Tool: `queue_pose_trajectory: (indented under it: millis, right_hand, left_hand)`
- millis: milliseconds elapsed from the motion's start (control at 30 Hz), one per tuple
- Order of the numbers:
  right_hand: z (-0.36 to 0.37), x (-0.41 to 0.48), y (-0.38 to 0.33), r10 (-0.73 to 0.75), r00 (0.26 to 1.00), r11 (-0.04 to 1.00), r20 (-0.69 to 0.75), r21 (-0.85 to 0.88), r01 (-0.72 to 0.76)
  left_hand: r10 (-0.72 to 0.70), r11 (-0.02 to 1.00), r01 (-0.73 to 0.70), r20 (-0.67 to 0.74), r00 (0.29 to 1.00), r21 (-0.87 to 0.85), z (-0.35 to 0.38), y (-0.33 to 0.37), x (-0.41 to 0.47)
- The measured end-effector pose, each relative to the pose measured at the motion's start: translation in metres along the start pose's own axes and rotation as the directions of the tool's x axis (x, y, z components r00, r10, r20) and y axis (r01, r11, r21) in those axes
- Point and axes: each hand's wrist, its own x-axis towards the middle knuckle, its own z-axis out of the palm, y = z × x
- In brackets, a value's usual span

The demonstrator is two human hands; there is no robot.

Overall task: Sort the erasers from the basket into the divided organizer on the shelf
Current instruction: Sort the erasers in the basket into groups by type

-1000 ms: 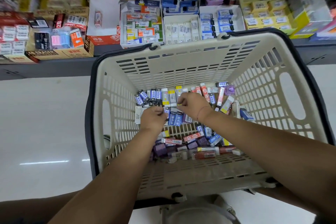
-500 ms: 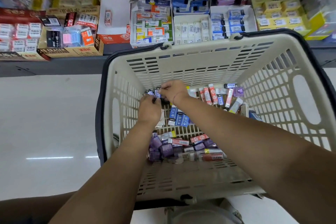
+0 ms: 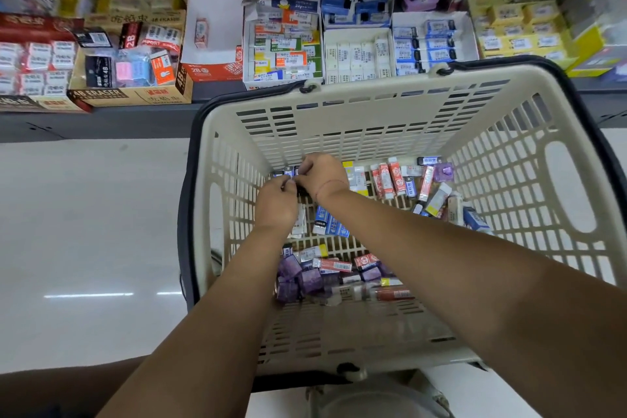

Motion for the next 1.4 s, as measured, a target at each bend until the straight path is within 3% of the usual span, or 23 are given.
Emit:
queue_pose_trajectory:
  millis: [133, 167, 233, 300, 400, 467, 533, 767, 933, 1200, 1400]
  right_hand:
    - [-0.034, -0.002, 0.015, 0.047, 0.989, 0.974, 0.143, 0.214, -0.077]
    - [-0.048, -0.006, 0.020, 0.018, 0.975, 0.972, 0.221, 0.224, -0.069]
    - [-0.081, -0.016, 0.035, -0.065, 0.917, 0.996, 0.394, 0.076, 0.038]
    - [-0.110, -0.029, 0.055, -0.034, 0.823, 0.983, 0.567, -0.129, 0.129]
    - [-0.127, -0.052, 0.082, 0.119, 0.686, 0.906, 0.718, -0.361, 0.221]
    - [-0.125, -0.065, 0.097, 0.183, 0.655, 0.876, 0.733, -0.424, 0.230]
    - [-0.121, -0.074, 0.110, 0.207, 0.646, 0.858, 0.735, -0.453, 0.241]
    - [-0.123, -0.076, 0.124, 0.214, 0.643, 0.704, 0.736, -0.573, 0.421]
    - [-0.119, -0.076, 0.125, 0.169, 0.707, 0.591, 0.687, -0.645, 0.486]
    - [-0.117, -0.069, 0.137, 0.201, 0.733, 0.734, 0.650, -0.596, 0.327]
    - [-0.127, -0.063, 0.140, 0.295, 0.697, 0.726, 0.654, -0.627, 0.282]
  left_hand:
    - [0.036, 0.995, -0.034, -0.018, 0.999, 0.095, 0.002, 0.001, 0.000]
    - [0.081, 0.991, -0.077, -0.028, 0.996, 0.110, 0.003, 0.000, -0.002]
    - [0.210, 0.967, -0.213, 0.033, 0.977, 0.140, 0.011, 0.000, -0.012]
    - [0.273, 0.933, -0.324, 0.276, 0.922, 0.159, 0.027, 0.001, -0.027]
    - [0.146, 0.912, -0.357, 0.655, 0.742, 0.202, 0.055, -0.003, -0.044]
    - [0.069, 0.877, -0.401, 0.757, 0.650, 0.264, 0.069, -0.011, -0.048]
    - [0.009, 0.834, -0.443, 0.795, 0.606, 0.328, 0.076, -0.017, -0.050]
    - [-0.128, 0.731, -0.472, 0.778, 0.615, 0.493, 0.084, -0.010, -0.045]
    - [-0.142, 0.691, -0.484, 0.758, 0.636, 0.536, 0.088, -0.008, -0.045]
    - [-0.118, 0.801, -0.400, 0.773, 0.623, 0.445, 0.081, -0.012, -0.047]
    - [-0.110, 0.859, -0.345, 0.794, 0.598, 0.379, 0.078, -0.010, -0.051]
